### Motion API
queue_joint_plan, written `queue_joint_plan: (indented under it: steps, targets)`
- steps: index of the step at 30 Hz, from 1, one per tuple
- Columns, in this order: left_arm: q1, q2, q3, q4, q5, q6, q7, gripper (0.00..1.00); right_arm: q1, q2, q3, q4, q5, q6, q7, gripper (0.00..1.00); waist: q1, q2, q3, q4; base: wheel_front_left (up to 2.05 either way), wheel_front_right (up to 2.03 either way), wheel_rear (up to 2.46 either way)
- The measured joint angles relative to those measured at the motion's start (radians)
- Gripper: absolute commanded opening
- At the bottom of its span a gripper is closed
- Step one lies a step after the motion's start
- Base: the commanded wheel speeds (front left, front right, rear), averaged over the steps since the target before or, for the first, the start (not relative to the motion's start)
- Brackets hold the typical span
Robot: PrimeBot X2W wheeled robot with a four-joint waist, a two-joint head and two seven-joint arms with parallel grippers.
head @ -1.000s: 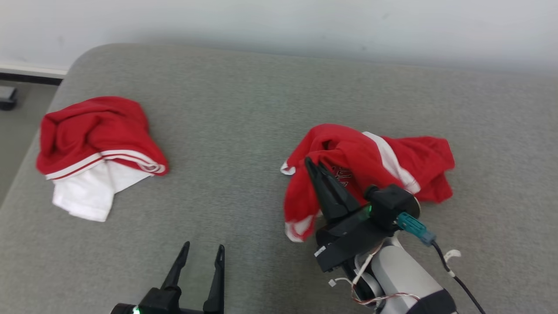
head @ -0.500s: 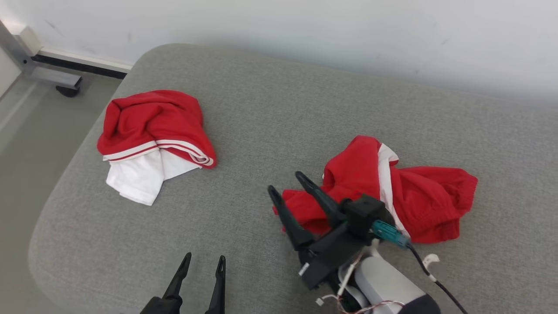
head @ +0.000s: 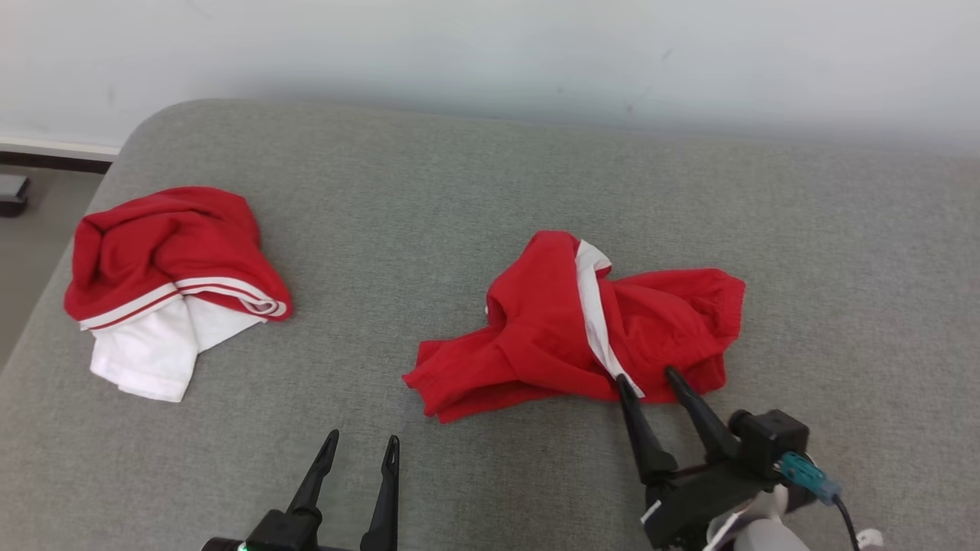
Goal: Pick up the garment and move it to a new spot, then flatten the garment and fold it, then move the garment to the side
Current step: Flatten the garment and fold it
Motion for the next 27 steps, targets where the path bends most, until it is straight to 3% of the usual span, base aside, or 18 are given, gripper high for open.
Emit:
queue_joint_plan:
  steps: [4,13,14,15,16,17,27]
  targets:
    - [-0.002,0.0,-0.001,-0.001,0.0,-0.001,0.0,1.0,0.035,0.005,-0.051,-0.004,-0.003,0.0,0.0,1.0,0.0,0.0,0.009,-0.016,0.0,0.0,0.0]
    - [-0.011,0.0,-0.006,0.002,0.0,-0.001,0.0,1.0,0.016,0.018,-0.044,-0.002,-0.009,0.0,0.0,1.0,0.0,0.0,0.028,0.007,0.0,0.0,0.0]
    - [-0.011,0.0,-0.007,0.001,0.0,-0.001,0.0,1.0,0.01,0.018,-0.041,-0.003,-0.009,0.0,0.0,0.92,0.0,0.0,0.03,0.011,0.0,0.0,0.0]
    - [-0.011,0.0,-0.006,0.0,0.0,0.0,0.0,1.0,0.006,0.019,-0.038,-0.005,-0.009,0.0,0.0,0.47,0.0,0.0,0.032,0.015,0.0,0.0,0.0]
    - [-0.011,0.0,-0.006,-0.001,0.0,0.001,0.0,1.0,0.002,0.02,-0.039,-0.007,-0.009,0.0,0.0,0.11,0.0,0.0,0.034,0.02,0.0,0.0,0.0]
    - [-0.011,0.0,-0.006,-0.005,-0.002,0.003,0.0,1.0,-0.002,0.02,-0.04,-0.007,-0.004,0.0,0.0,0.0,0.0,0.0,0.035,0.024,0.0,0.0,0.0]
    - [0.003,0.0,-0.014,-0.003,-0.019,0.007,0.0,1.0,-0.138,-0.035,0.002,-0.08,0.015,0.0,0.0,0.0,0.0,0.0,0.003,0.05,0.0,0.0,0.0]
